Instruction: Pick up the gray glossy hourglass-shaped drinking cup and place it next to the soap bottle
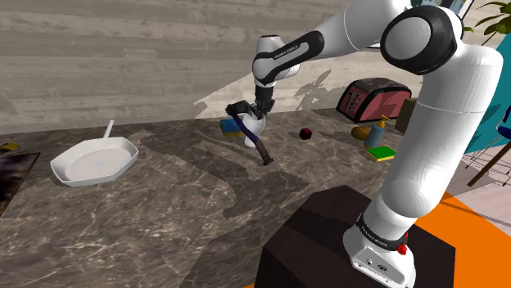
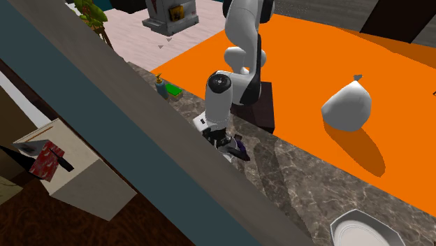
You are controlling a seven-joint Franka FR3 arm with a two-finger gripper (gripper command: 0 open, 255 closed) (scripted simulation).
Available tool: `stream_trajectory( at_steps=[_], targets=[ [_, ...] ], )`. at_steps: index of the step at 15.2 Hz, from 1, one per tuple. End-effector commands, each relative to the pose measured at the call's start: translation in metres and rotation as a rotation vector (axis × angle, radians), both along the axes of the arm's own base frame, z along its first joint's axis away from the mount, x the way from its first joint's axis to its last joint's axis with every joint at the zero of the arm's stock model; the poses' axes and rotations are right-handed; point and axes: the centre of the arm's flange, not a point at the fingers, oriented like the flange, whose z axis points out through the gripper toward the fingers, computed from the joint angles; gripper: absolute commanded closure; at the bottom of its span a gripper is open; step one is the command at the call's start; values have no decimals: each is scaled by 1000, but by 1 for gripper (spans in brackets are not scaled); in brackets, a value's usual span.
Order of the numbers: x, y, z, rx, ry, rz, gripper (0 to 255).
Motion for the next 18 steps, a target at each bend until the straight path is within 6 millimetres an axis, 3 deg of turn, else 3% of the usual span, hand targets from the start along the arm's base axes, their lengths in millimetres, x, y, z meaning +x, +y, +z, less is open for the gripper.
stream_trajectory(
  at_steps=[1, 18],
  targets=[
    [0, 1, 10, 0, 0, 0, 255],
    [0, 1, 100, 0, 0, 0, 255]
  ],
)
